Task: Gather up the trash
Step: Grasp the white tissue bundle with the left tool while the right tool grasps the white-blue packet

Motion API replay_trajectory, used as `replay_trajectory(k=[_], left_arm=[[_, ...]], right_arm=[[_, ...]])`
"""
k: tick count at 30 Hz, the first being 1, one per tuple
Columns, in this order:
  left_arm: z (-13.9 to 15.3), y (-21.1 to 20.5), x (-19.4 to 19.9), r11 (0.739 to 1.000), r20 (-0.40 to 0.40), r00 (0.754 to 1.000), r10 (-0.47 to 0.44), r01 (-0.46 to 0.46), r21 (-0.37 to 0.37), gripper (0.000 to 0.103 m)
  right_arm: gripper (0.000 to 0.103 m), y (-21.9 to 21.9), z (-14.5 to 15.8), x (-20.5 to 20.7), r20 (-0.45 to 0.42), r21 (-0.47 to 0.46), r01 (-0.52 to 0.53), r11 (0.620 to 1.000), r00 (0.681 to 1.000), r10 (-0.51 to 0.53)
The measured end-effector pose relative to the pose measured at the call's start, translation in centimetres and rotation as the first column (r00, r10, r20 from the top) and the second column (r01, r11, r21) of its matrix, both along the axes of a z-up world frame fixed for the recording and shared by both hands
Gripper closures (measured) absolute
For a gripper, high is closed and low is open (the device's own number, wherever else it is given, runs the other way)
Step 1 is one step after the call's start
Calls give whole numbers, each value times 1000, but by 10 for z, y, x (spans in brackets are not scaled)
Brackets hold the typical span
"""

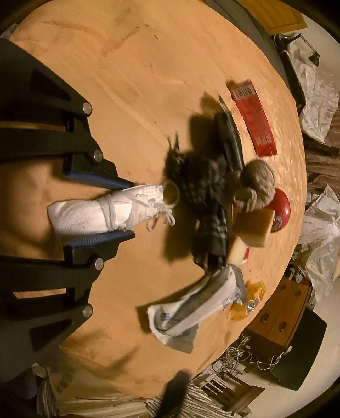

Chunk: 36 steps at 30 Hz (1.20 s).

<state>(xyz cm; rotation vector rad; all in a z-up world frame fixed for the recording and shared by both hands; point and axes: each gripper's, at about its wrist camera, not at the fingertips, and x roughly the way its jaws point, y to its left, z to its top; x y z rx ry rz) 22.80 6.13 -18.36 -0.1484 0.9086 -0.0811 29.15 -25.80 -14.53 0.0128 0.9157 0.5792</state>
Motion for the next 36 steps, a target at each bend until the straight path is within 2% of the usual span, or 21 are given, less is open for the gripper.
replay_trajectory(k=[8, 9, 12, 14, 16, 21, 26, 29, 33, 36], left_arm=[[-5, 4, 3, 1000, 4, 1000, -10, 10, -16, 70], [-6, 7, 1, 1000, 5, 1000, -11, 12, -27, 70], [-7, 12, 0, 999, 6, 1000, -19, 19, -49, 70], [-7, 14, -1, 998, 6, 1000, -22, 22, -59, 70], [-8, 17, -1, 997, 6, 1000, -21, 21, -80, 70], [-7, 24, -4, 991, 0, 1000, -20, 20, -132, 67], [-7, 14, -7, 994, 3, 1000, -23, 23, -109, 52], [-7, 6, -6, 996, 3, 1000, -17, 17, -87, 45], [-8, 2, 0, 998, 3, 1000, -7, 7, -63, 45], [-8, -1, 0, 999, 5, 1000, 1, -1, -34, 60]], right_arm=[[37, 57, -25, 61, -15, -190, -1, 982, 1000, -2], [39, 62, -31, 68, -21, -219, 3, 976, 1000, -8], [57, 64, -45, 77, -38, -255, 15, 967, 999, -26], [60, 60, -50, 78, -45, -237, 22, 971, 998, -34], [68, 54, -48, 73, -45, -218, 23, 976, 998, -34], [68, 35, -33, 42, -51, -166, -10, 986, 999, 2], [66, 20, -39, 9, -90, -166, -35, 986, 996, 20], [66, 21, -45, 5, -96, -181, -35, 983, 995, 17], [65, 24, -52, 8, -108, -186, -38, 982, 994, 18], [64, 28, -56, 10, -108, -189, -41, 981, 994, 21]])
